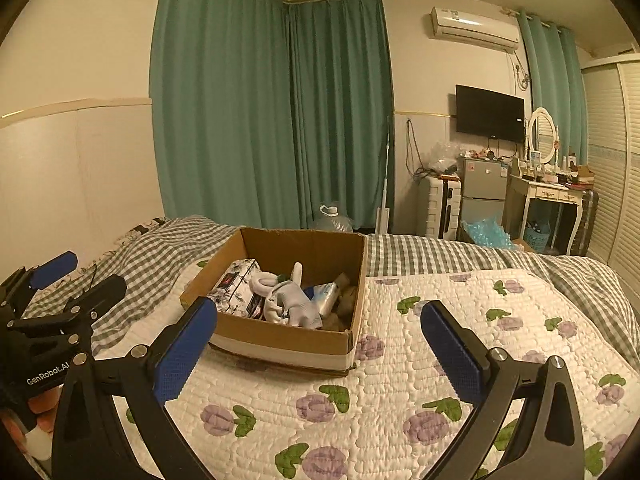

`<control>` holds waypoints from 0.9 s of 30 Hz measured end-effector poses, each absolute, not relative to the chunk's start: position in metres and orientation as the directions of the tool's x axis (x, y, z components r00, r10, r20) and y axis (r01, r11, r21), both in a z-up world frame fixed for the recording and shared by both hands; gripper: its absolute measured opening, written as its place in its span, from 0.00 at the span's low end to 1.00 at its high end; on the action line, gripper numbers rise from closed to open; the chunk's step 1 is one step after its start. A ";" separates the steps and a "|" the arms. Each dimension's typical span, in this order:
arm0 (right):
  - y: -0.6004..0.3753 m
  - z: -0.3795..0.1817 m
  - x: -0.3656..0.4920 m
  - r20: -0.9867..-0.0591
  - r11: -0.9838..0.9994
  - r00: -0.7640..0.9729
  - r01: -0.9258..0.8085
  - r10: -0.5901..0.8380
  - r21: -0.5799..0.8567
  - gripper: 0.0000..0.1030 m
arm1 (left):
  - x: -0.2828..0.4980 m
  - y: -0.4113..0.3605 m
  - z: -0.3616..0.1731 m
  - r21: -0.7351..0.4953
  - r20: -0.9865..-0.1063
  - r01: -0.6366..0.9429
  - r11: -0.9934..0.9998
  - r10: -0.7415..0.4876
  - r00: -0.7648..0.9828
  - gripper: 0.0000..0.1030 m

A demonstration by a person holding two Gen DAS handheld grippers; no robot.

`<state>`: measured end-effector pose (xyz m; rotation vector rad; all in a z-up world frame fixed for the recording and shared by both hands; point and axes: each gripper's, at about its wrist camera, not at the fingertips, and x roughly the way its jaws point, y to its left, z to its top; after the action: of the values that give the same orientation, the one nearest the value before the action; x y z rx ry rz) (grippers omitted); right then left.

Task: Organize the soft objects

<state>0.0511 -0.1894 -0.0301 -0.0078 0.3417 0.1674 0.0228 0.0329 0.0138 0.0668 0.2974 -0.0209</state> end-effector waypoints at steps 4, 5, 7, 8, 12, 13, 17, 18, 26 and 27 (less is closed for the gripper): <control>-0.189 -0.030 0.051 -0.333 0.987 0.930 -0.163 0.158 0.015 1.00 | 0.025 0.037 0.011 0.051 -0.303 0.032 0.998 -0.015 0.953 0.89; -0.188 -0.030 0.051 -0.334 0.987 0.929 -0.163 0.158 0.013 0.99 | 0.025 0.038 0.011 0.049 -0.305 0.031 0.998 -0.015 0.952 0.89; -0.188 -0.031 0.051 -0.336 0.987 0.929 -0.161 0.155 0.012 1.00 | 0.025 0.039 0.010 0.044 -0.309 0.034 0.998 -0.019 0.951 0.89; -0.188 -0.031 0.052 -0.337 0.987 0.929 -0.159 0.154 0.012 1.00 | 0.025 0.039 0.010 0.041 -0.310 0.036 0.999 -0.021 0.950 0.89; -0.189 -0.032 0.052 -0.339 0.988 0.929 -0.152 0.149 0.017 0.99 | 0.026 0.042 0.011 0.022 -0.313 0.044 0.999 -0.035 0.949 0.89; -0.189 -0.032 0.053 -0.339 0.988 0.929 -0.151 0.148 0.018 0.99 | 0.025 0.043 0.011 0.020 -0.312 0.045 0.999 -0.037 0.949 0.89; -0.189 -0.032 0.053 -0.337 0.989 0.930 -0.148 0.145 0.016 1.00 | 0.025 0.043 0.011 0.023 -0.312 0.043 0.999 -0.034 0.949 0.89; -0.189 -0.032 0.053 -0.337 0.989 0.930 -0.147 0.144 0.017 0.99 | 0.024 0.043 0.012 0.024 -0.308 0.041 0.999 -0.032 0.951 0.89; -0.190 -0.032 0.054 -0.344 0.990 0.929 -0.137 0.136 0.021 0.99 | 0.024 0.045 0.013 0.026 -0.308 0.037 0.999 -0.027 0.951 0.89; -0.190 -0.032 0.054 -0.345 0.990 0.929 -0.138 0.137 0.021 0.99 | 0.024 0.045 0.013 0.026 -0.308 0.038 0.999 -0.028 0.951 0.89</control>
<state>0.0538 -0.1903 -0.0315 -0.0041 0.3529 0.1411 0.0243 0.0452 0.0133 0.0321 0.3126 -0.0338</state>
